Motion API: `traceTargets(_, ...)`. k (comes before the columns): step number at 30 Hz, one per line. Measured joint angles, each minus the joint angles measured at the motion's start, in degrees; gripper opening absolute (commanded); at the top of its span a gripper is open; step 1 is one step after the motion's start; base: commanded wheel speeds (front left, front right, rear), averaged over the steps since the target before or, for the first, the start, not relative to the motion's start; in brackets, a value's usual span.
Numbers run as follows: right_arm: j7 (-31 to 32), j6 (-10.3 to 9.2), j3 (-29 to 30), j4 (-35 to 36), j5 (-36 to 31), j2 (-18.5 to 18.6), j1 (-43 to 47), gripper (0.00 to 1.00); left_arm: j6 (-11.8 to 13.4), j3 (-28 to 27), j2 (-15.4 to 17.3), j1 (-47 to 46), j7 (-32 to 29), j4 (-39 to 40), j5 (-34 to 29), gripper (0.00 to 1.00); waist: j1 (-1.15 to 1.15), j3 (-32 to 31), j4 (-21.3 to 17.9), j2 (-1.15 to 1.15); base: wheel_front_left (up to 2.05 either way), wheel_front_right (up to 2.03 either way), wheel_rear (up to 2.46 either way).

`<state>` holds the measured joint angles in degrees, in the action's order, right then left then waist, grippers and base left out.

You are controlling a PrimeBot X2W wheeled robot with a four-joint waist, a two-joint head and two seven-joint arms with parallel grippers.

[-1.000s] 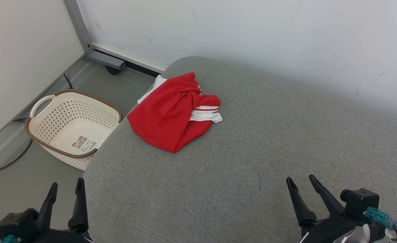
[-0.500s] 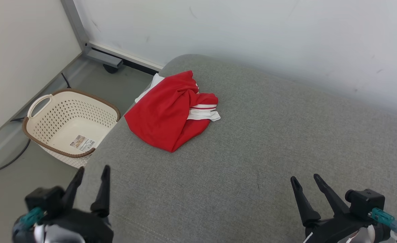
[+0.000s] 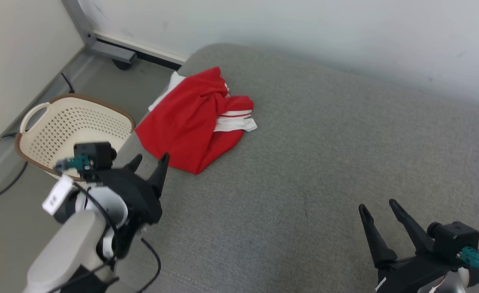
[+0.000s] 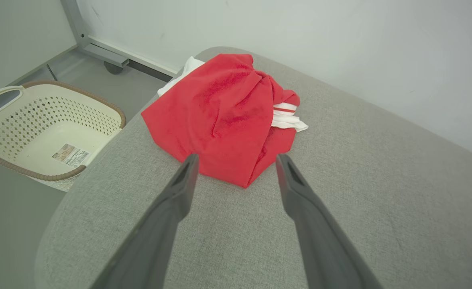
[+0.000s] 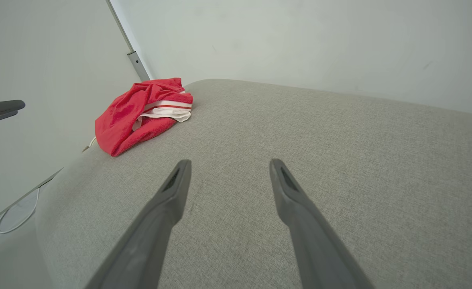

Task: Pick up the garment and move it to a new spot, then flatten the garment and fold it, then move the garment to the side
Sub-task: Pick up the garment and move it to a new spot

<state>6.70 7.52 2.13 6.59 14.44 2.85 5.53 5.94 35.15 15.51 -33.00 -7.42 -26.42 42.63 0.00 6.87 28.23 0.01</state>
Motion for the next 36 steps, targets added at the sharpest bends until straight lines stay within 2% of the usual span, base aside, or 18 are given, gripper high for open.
traceTargets(6,2.9,0.0,0.2,5.0,-2.0,0.0,-0.6,1.0,-1.5,-0.1,-1.2,-8.3,-5.5,-6.2,1.4,1.0,0.01,4.1,-2.5,0.0,0.0,0.0,0.0)
traceTargets(15,5.4,-0.01,0.9,10.3,-4.3,0.0,-1.8,1.0,-2.5,-0.8,-0.7,-16.5,-7.7,-13.2,1.4,1.0,0.01,10.7,-6.6,0.0,0.0,0.0,0.0)
traceTargets(26,5.4,-0.01,-0.4,11.0,-4.5,0.0,-2.4,1.0,1.3,-1.6,-2.7,-19.5,-9.5,-21.5,2.2,1.0,0.02,16.0,-11.4,0.0,0.0,0.0,0.0)
traceTargets(31,4.9,0.0,-0.6,11.0,-4.5,0.0,-2.7,1.0,3.3,-1.7,-2.4,-20.5,-6.5,-24.0,1.0,1.0,0.01,16.9,-12.9,0.0,0.0,0.0,0.0)
traceTargets(32,4.9,-0.01,-0.6,11.0,-4.5,0.0,-2.7,1.0,3.7,-1.9,-2.4,-20.6,-5.7,-24.3,1.0,0.46,0.01,17.0,-13.2,0.0,0.0,0.0,0.0)
traceTargets(33,4.8,-0.01,-0.6,10.9,-4.5,0.0,-2.7,1.0,3.9,-1.9,-2.4,-20.6,-4.9,-24.7,1.0,0.0,0.01,17.1,-13.4,0.0,0.0,0.0,0.0)
traceTargets(36,4.4,-0.01,-0.6,10.3,-4.4,0.0,-2.6,1.0,4.5,-2.3,-2.5,-20.6,-3.5,-25.9,1.0,0.0,0.01,16.7,-13.6,0.0,0.0,0.0,0.0)
